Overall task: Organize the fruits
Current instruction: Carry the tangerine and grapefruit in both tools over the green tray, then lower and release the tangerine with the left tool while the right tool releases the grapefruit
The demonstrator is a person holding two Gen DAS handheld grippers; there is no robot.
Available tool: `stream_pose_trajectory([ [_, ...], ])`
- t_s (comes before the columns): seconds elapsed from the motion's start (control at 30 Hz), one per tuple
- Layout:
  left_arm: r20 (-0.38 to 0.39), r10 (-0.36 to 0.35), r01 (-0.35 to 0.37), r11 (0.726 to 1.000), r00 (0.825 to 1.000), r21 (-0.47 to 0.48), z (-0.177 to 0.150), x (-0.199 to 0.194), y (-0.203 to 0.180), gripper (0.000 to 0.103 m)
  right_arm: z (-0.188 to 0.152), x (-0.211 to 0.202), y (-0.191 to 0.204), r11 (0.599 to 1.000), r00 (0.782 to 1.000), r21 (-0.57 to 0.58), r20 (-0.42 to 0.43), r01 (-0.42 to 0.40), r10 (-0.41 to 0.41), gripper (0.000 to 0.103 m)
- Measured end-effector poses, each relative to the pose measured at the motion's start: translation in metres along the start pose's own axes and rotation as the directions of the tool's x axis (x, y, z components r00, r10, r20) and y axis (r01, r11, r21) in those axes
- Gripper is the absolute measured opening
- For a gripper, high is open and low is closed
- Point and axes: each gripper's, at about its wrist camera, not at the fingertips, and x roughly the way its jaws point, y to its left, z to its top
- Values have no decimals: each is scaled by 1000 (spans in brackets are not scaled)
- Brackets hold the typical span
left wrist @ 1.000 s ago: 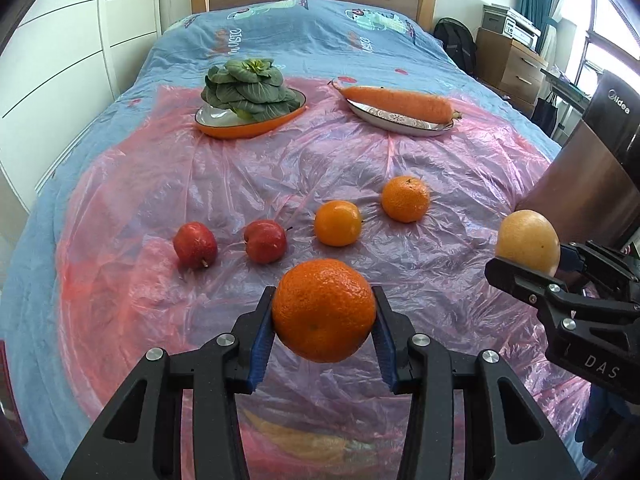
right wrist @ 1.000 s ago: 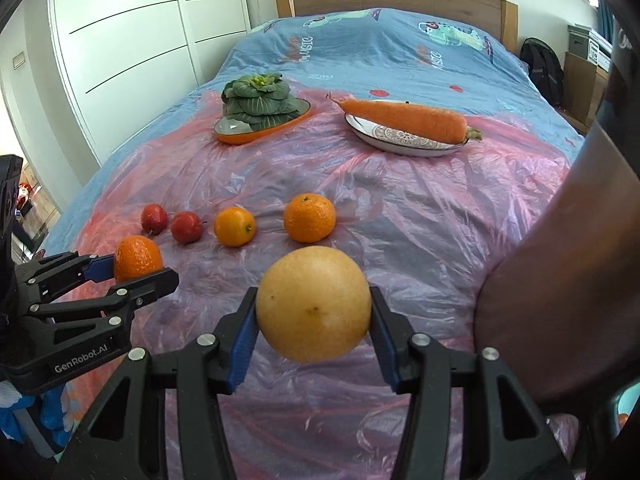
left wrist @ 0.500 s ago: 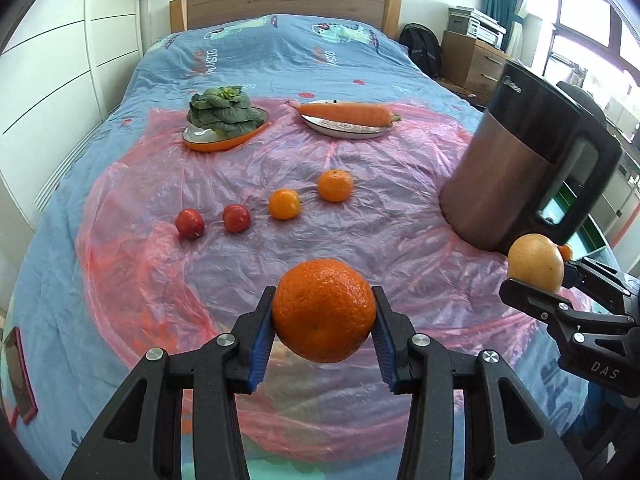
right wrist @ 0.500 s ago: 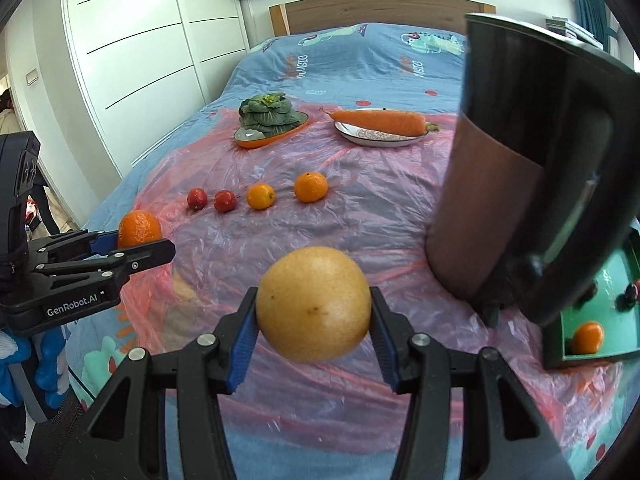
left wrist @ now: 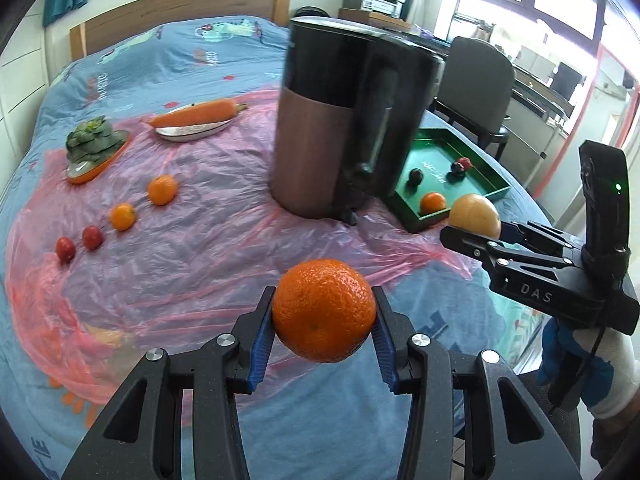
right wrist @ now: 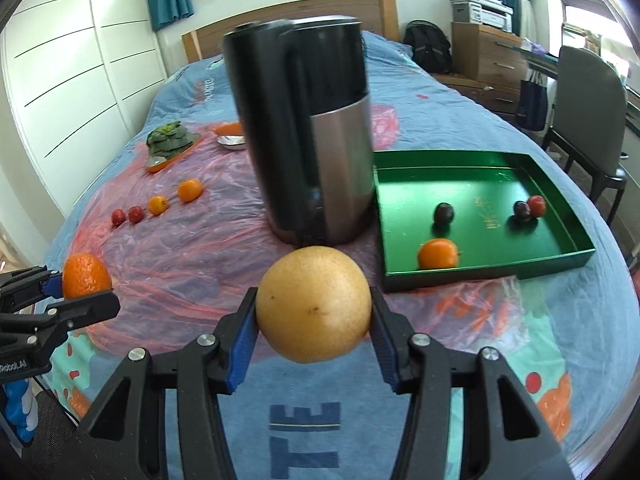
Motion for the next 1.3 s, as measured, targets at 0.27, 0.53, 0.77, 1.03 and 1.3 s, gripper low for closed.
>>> stream_pose_trajectory([
  [0.27, -23, -72, 74, 988, 997, 137, 26, 31, -75, 39, 1, -6, -71, 991, 995, 108, 41, 83, -88, 55],
  [0.53, -17, -94, 96, 975, 995, 203, 67, 77, -117, 39, 10, 11, -136, 969, 981, 186, 81, 162, -179, 55],
  [0.77, -16, -95, 96, 966, 995, 241, 102, 126, -145, 39, 30, 35, -195, 936, 958, 269, 110, 226, -263, 55],
  [1.03, -43, -124, 131, 960, 991, 245, 125, 177, -168, 39, 49, 68, -239, 920, 942, 251, 70, 302, -328, 55],
  [1.3, -71, -121, 135, 956, 990, 262, 126, 209, -184, 39, 45, 88, -258, 913, 932, 205, 16, 352, -363, 55],
])
